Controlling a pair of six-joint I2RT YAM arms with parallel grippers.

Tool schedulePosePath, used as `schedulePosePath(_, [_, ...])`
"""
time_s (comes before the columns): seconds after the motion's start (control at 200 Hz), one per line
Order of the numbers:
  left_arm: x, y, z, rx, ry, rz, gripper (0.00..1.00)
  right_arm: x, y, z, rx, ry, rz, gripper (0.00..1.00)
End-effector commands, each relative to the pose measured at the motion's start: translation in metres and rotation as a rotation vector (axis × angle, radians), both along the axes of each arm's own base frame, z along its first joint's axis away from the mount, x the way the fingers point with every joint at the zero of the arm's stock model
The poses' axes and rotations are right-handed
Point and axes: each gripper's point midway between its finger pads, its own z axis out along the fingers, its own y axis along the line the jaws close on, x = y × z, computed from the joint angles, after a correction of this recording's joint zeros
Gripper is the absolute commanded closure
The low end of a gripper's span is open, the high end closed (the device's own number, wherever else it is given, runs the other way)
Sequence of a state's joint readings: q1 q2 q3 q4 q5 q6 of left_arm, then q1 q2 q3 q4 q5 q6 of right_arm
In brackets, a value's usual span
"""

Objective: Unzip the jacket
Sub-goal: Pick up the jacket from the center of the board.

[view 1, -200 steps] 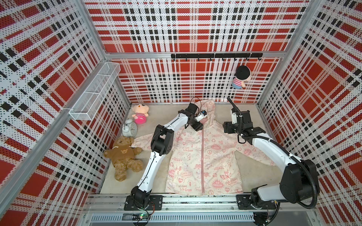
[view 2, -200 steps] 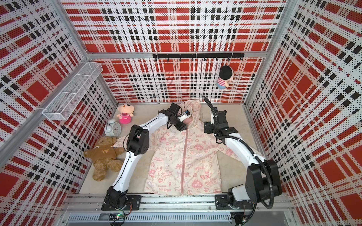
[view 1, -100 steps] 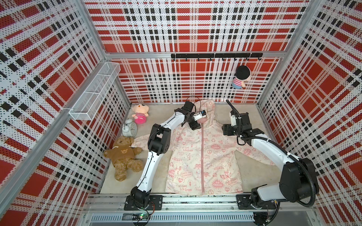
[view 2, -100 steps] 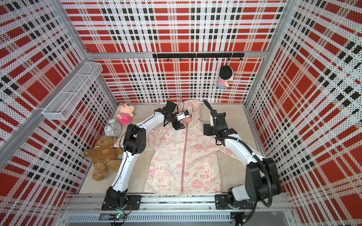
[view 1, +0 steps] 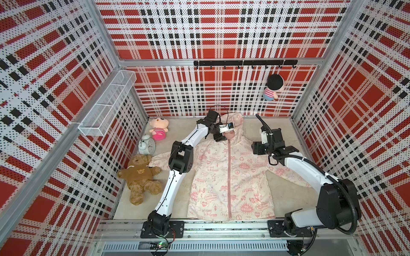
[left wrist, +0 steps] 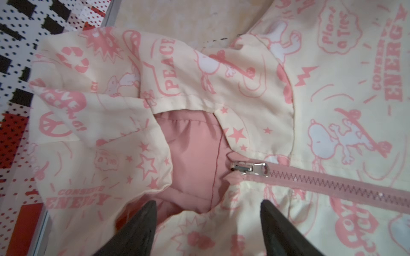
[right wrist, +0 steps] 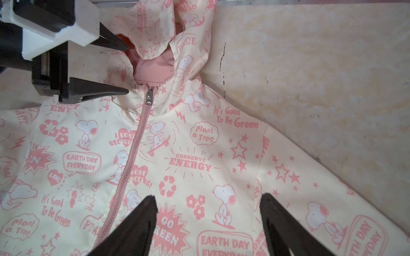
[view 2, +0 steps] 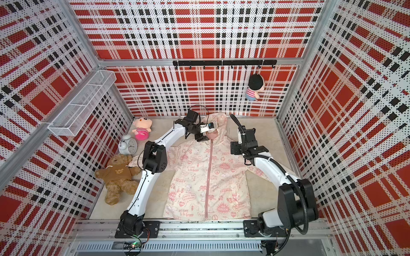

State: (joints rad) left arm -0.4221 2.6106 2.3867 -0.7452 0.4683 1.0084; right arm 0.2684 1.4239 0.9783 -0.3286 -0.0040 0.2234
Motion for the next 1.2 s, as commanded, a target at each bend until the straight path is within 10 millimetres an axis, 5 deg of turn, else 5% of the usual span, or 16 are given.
schedulePosePath(0.0, [-0.016, -0.004, -0.022, 0.023, 0.051, -0.075, 0.29, -0.009, 0.0, -0.003, -0.011, 0.02, 0.008, 0.23])
schedulePosePath(0.291, [-0.034, -0.003, -0.058, 0.124, 0.092, -0.099, 0.35, -0.013, 0.001, 0.003, -0.006, 0.008, 0.01, 0.23])
schedulePosePath(0.616, [-0.025, -0.027, -0.029, 0.026, 0.017, -0.117, 0.29, -0.019, 0.013, -0.009, -0.001, 0.037, 0.032, 0.24])
schedulePosePath(0.666, [-0.028, -0.029, -0.032, 0.028, 0.022, -0.128, 0.33, -0.02, 0.015, -0.009, -0.002, 0.039, 0.036, 0.23])
schedulePosePath(0.767, [-0.034, -0.026, -0.045, 0.046, 0.064, -0.134, 0.65, -0.022, 0.018, -0.01, -0.008, 0.041, 0.042, 0.24])
schedulePosePath(0.967, [-0.046, -0.018, -0.082, 0.158, 0.113, -0.125, 0.63, -0.025, 0.023, -0.012, -0.008, 0.045, 0.052, 0.24])
schedulePosePath(1.107, [-0.039, -0.019, -0.073, 0.121, 0.115, -0.09, 0.66, -0.029, 0.023, -0.016, -0.021, 0.057, 0.051, 0.24])
schedulePosePath(1.192, [-0.033, -0.019, -0.061, 0.103, 0.1, -0.061, 0.76, -0.03, 0.023, -0.016, -0.016, 0.055, 0.046, 0.24])
